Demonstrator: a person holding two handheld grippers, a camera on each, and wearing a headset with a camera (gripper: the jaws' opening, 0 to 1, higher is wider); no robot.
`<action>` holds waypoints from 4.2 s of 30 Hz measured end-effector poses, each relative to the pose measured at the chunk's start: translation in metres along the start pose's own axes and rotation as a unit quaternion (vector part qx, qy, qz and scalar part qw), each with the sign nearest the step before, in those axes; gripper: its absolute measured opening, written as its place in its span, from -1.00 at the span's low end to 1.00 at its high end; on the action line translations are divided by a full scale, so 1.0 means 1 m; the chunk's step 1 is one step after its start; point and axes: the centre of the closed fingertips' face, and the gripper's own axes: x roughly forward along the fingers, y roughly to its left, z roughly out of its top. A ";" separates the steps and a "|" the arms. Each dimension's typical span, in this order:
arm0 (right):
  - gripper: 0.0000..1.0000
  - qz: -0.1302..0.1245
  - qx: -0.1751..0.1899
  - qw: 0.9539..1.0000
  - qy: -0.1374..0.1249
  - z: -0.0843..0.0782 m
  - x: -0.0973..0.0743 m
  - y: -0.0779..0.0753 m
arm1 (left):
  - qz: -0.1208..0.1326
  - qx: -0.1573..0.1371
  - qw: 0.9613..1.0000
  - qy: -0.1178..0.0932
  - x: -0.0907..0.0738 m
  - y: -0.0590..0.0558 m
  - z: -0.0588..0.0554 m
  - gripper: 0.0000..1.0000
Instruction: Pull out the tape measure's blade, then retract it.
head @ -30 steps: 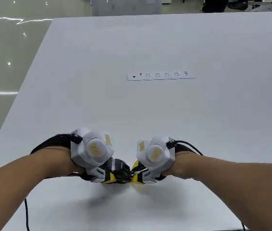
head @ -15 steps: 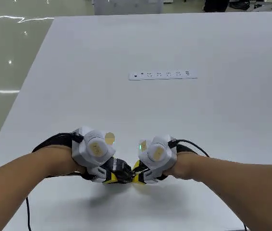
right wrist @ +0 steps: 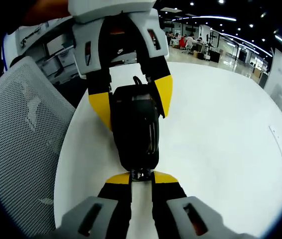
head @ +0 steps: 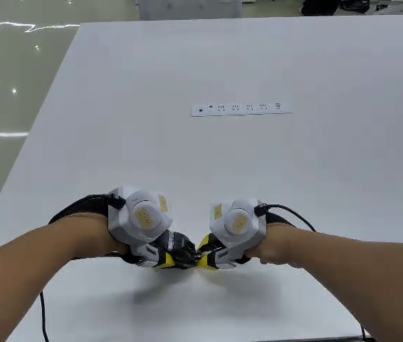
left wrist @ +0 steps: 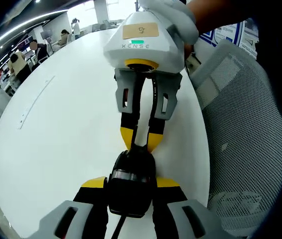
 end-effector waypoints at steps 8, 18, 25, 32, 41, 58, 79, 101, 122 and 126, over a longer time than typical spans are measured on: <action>-0.75 -0.004 -0.005 1.000 0.001 -0.001 -0.001 0.001 | 0.005 0.011 1.000 -0.007 -0.002 -0.001 -0.001 -0.39; -0.75 -0.005 -0.001 1.000 0.002 -0.006 -0.005 0.000 | 0.001 0.010 1.000 -0.010 -0.001 0.000 0.000 -0.39; -0.74 -0.006 0.007 1.000 0.000 -0.008 -0.007 -0.001 | 0.001 0.007 1.000 -0.011 -0.001 0.000 0.000 -0.39; -0.74 -0.005 0.006 1.000 0.005 -0.011 -0.011 -0.002 | 0.002 0.004 1.000 -0.013 -0.001 0.001 0.000 -0.39; -0.75 -0.004 0.008 1.000 0.010 -0.018 -0.015 -0.004 | 0.004 -0.001 1.000 -0.015 -0.001 0.000 0.001 -0.39; -0.75 -0.005 0.020 1.000 0.010 -0.028 -0.025 -0.006 | 0.007 -0.004 1.000 -0.014 -0.002 0.001 0.000 -0.39; -0.75 -0.012 0.026 1.000 0.009 -0.039 -0.034 -0.010 | 0.009 -0.007 1.000 -0.014 -0.001 0.001 0.000 -0.39; -0.75 -0.016 0.028 0.999 0.011 -0.052 -0.047 -0.013 | 0.011 -0.009 1.000 -0.015 -0.002 0.001 0.000 -0.39; -0.75 -0.024 0.030 0.999 0.015 -0.067 -0.058 -0.014 | 0.009 -0.005 1.000 -0.017 -0.002 0.002 0.000 -0.39; -0.75 -0.026 0.031 0.999 0.016 -0.069 -0.059 -0.014 | 0.009 -0.005 1.000 -0.017 -0.002 0.002 0.000 -0.39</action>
